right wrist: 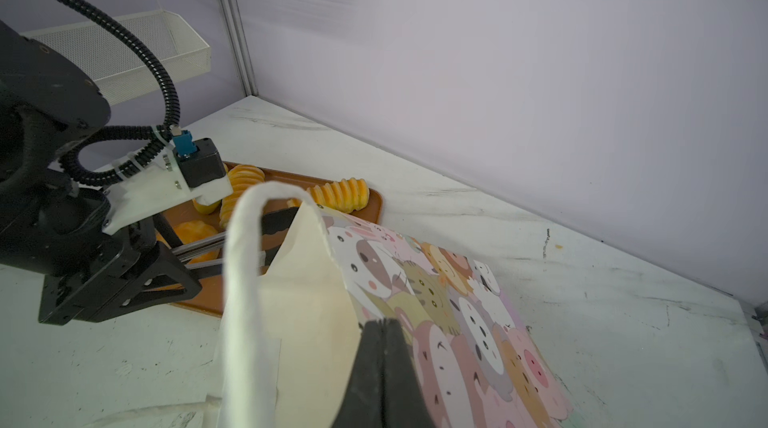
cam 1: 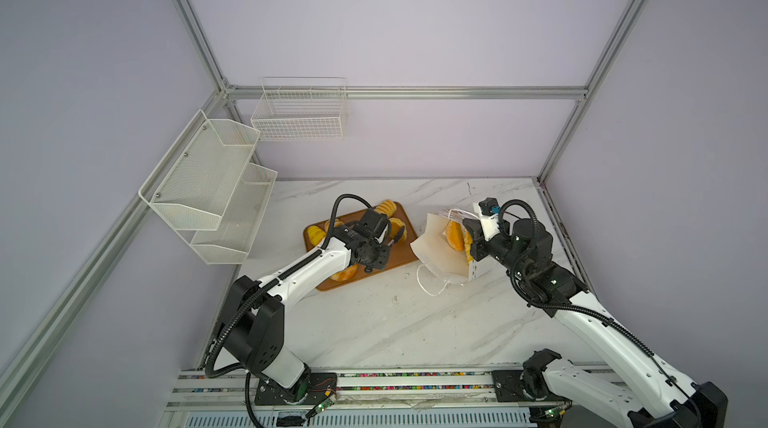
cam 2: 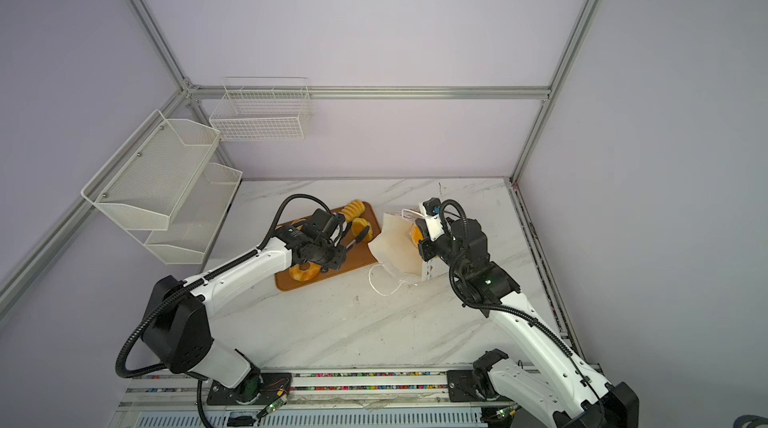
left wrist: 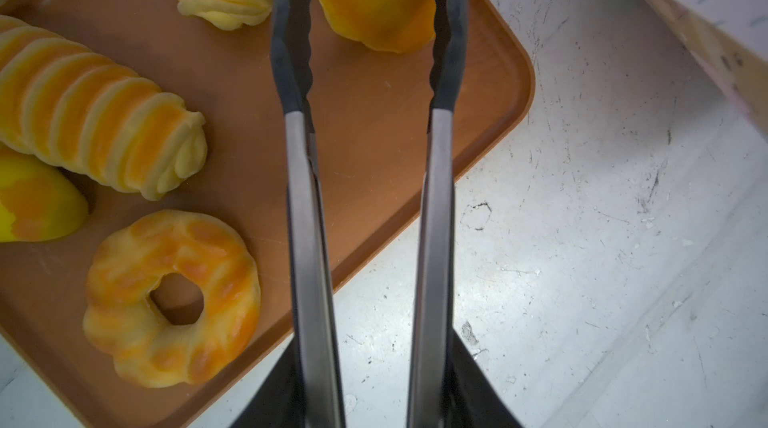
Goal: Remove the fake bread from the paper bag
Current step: 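Lower the bread onto the tray and open the left tongs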
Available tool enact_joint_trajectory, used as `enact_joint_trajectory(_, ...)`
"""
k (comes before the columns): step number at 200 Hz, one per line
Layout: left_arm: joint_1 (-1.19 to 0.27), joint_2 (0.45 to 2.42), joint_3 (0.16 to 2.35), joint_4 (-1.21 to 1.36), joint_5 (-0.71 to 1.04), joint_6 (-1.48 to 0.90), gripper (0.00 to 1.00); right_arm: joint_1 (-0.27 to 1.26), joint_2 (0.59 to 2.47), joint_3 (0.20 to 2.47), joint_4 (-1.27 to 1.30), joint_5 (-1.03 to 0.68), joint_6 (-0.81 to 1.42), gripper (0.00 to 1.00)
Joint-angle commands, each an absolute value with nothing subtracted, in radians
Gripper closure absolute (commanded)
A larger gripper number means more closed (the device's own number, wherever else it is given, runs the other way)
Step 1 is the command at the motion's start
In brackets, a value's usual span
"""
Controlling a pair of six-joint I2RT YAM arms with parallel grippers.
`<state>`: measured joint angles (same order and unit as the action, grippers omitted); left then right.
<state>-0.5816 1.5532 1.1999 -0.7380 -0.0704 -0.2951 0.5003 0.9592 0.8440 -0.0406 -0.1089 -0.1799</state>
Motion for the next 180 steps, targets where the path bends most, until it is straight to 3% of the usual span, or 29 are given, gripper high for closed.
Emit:
enact_joint_trajectory(1, -0.576, 1.526, 1.154, -0.736, -0.071, -0.279, 0.57, 0.504, 0.957, 0.854, -0.019, -0.103, -0.204, 1.0)
enact_joint_trajectory(86, -0.577, 1.492, 1.075, -0.747, -0.071, -0.293, 0.58, 0.504, 0.963, 0.868, -0.056, -0.097, -0.192, 1.0)
enact_joint_trajectory(135, -0.576, 1.336, 0.969, -0.794, -0.057, -0.336, 0.59, 0.504, 0.971, 0.868, -0.055, -0.101, -0.191, 1.0)
enact_joint_trajectory(180, -0.578, 1.197, 0.944, -0.87, -0.046, -0.338, 0.65, 0.505, 0.987, 0.87, -0.045, -0.114, -0.187, 1.0)
